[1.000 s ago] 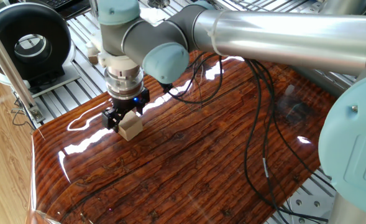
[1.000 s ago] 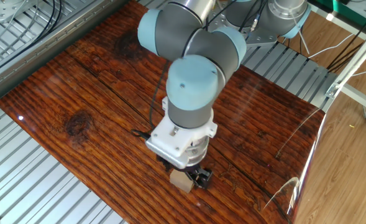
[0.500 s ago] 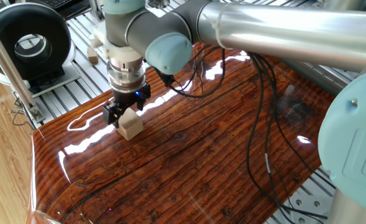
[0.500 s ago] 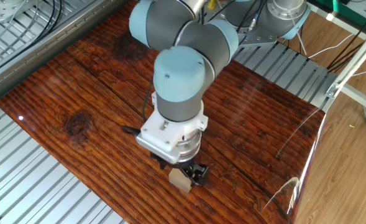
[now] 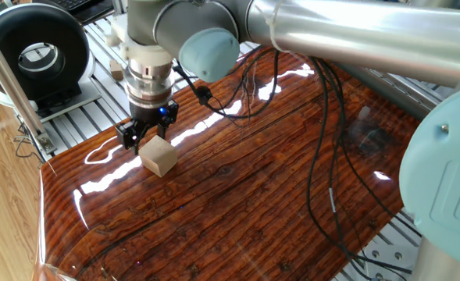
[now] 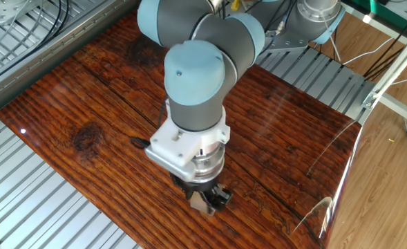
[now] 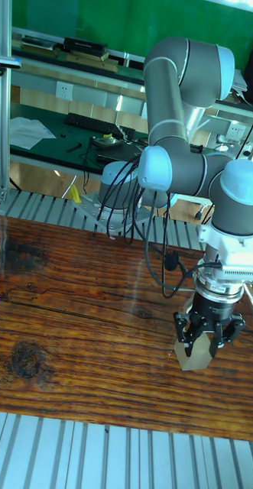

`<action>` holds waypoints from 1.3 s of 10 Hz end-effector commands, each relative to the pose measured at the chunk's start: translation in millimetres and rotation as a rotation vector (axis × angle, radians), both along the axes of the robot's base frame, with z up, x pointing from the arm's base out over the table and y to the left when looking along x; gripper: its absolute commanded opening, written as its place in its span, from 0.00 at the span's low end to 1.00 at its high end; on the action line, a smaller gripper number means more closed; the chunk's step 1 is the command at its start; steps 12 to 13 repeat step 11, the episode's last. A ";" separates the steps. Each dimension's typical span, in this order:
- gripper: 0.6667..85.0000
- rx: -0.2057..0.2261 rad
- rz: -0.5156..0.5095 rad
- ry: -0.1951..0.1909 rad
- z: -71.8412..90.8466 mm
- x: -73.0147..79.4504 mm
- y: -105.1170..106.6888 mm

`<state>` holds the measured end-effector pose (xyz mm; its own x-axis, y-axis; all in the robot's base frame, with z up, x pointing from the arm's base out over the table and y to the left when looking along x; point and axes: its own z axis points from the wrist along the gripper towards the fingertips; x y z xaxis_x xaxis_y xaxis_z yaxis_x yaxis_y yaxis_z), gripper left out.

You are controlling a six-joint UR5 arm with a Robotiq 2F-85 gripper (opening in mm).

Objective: Hold a small block with the gripper and sweep it from left to right on the table

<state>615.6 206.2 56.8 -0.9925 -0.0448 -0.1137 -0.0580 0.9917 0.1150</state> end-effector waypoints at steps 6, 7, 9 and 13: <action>0.00 -0.032 0.009 -0.069 31.0 18.1 -49.4; 0.00 -0.024 0.008 -0.087 30.9 21.2 -50.0; 0.00 -0.006 0.003 -0.082 32.0 18.9 -46.0; 0.00 -0.008 0.017 -0.078 31.0 16.8 -47.2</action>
